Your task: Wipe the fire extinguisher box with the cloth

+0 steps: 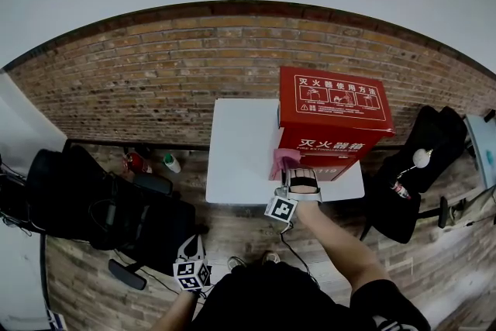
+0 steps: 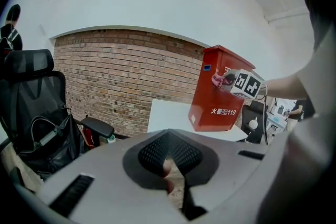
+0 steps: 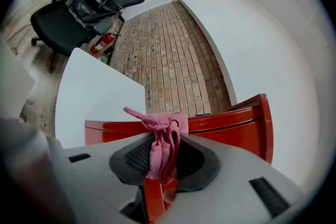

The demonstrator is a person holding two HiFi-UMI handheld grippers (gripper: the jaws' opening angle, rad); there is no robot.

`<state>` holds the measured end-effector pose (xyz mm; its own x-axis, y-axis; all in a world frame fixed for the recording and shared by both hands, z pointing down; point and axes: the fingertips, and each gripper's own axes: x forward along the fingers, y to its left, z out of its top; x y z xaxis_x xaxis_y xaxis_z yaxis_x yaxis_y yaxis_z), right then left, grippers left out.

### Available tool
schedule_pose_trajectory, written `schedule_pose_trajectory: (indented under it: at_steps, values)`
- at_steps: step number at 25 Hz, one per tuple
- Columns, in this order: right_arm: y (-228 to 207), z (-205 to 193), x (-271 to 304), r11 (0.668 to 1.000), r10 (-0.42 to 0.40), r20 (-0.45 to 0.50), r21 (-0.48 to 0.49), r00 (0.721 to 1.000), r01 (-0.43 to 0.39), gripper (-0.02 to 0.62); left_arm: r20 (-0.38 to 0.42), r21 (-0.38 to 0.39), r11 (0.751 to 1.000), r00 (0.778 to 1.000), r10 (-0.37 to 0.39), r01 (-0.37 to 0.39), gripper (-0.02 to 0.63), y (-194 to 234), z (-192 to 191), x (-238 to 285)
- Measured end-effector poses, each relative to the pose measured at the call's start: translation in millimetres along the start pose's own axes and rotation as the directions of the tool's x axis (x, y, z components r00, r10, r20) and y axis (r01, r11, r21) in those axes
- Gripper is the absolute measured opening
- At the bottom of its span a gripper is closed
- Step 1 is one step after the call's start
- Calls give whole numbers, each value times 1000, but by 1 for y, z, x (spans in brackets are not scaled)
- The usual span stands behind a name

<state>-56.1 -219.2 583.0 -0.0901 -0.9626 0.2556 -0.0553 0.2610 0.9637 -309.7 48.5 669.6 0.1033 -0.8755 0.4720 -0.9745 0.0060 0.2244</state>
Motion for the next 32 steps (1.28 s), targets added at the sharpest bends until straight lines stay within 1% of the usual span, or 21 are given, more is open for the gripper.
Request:
schedule_pose_trajectory:
  at_steps: [3,8,20,28,32]
  values:
    - [12,-2,3,1000,18,-6,4,1000,-18,100,-2,2,1000,1000,8,-8,23,3,-2,-2]
    - [21,-2,5,1000,20,-5,10,1000,-19,100,-7,-8,1000,1000,19,-19,22,7,-4,-7]
    - [32,0,9,1000,22,-6,12,1000,-22,100,-19,-8,999,999,39,-39,23,11,-9,-12]
    - [49,-1,12,999,45,-12,8,999,-45,100,-30,-11,999,998,50,-50,23,13,-15,-16]
    - [59,0,15,997,69,-15,17,997,-69,100,-36,-10,998,998,56,-57,23,15,-18,-18]
